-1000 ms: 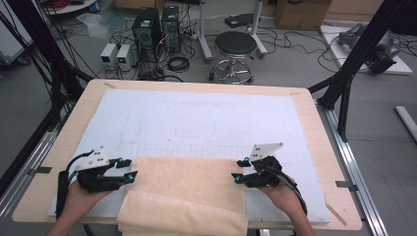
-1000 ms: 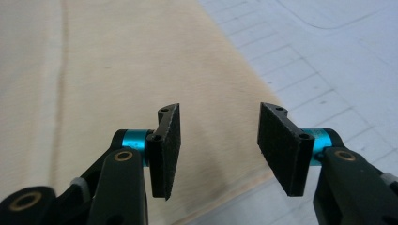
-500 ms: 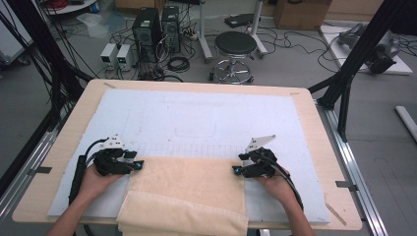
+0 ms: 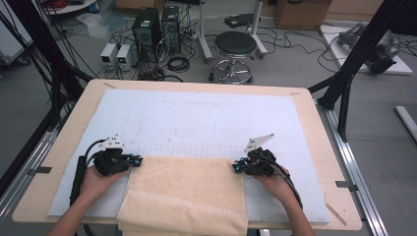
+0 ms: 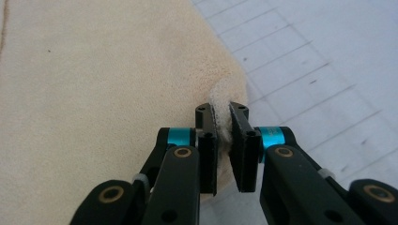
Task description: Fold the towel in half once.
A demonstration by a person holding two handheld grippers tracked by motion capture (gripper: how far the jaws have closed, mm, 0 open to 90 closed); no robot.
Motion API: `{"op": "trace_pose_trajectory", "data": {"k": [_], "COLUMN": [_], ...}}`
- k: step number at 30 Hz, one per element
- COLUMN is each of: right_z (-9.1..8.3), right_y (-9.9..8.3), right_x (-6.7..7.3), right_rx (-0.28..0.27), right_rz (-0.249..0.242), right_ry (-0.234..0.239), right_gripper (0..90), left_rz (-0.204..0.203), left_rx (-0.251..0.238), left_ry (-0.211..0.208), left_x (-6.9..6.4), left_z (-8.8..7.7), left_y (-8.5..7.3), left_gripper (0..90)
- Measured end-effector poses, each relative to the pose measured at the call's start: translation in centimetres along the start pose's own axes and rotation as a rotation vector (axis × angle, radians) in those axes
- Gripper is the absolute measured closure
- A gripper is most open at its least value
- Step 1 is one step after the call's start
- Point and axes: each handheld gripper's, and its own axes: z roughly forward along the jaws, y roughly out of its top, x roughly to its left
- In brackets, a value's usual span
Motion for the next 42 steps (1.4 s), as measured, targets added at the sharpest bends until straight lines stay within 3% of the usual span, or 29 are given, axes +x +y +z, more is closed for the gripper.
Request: {"op": "trace_pose_trajectory", "data": {"k": [5,8,11,13,16,18,19,20,21,23,30,32,35,38,42], "right_z": [-0.8,-0.7,-1.0,-1.3,-1.7,-2.0,-2.1,-2.1,-2.1,-2.1,-2.1,-2.2,-2.4,-2.4,-2.0], "right_y": [2.2,4.1,6.0,7.3,9.2,10.0,10.1,10.1,10.0,9.6,7.0,6.6,5.7,4.7,3.1], "right_x": [-1.4,-4.2,-7.4,-9.2,-11.0,-11.9,-12.2,-12.4,-12.5,-12.4,-9.7,-8.8,-7.2,-5.8,-4.6], "right_rx": [-0.018,-0.005,-0.036,-0.043,-0.048,-0.046,-0.046,-0.061,-0.075,-0.074,-0.105,-0.123,-0.133,-0.136,-0.129], "right_rz": [-0.016,0.009,0.067,0.098,0.086,0.107,0.106,0.114,0.13,0.15,0.108,0.098,0.063,0.042,0.049], "right_ry": [-0.088,-0.141,-0.195,-0.224,-0.276,-0.3,-0.314,-0.316,-0.315,-0.289,-0.209,-0.184,-0.162,-0.146,-0.117], "right_gripper": [84.4,84.8,85.2,85.2,83.8,80.8,77.2,71.5,64.0,60.6,53.0,51.5,50.1,48.2,46.8], "left_rz": [-0.033,-0.049,-0.082,-0.083,-0.075,-0.068,-0.058,-0.055,-0.051,-0.045,-0.022,-0.008,0.036,0.035,0.026], "left_rx": [-0.077,-0.105,-0.138,-0.135,-0.134,-0.135,-0.13,-0.119,-0.103,-0.082,-0.105,-0.074,-0.101,-0.099,-0.082], "left_ry": [0.082,0.138,0.188,0.21,0.233,0.24,0.256,0.267,0.249,0.197,0.06,0.006,-0.013,-0.034,-0.044], "left_x": [1.2,2.7,4.3,5.2,6.3,6.6,6.6,6.6,6.6,6.5,4.8,4.1,2.9,2.6,2.8], "left_z": [0.6,2.0,3.3,4.0,4.9,5.2,5.3,5.4,5.4,5.2,4.4,4.3,3.8,3.7,3.9], "left_y": [2.8,5.5,8.5,10.2,12.2,12.8,12.9,12.9,12.7,12.1,9.1,8.5,7.3,6.3,5.6], "left_gripper": [84.7,84.7,85.2,85.2,84.6,81.1,75.2,67.0,64.4,62.9,55.6,53.3,52.1,51.3,49.6]}}
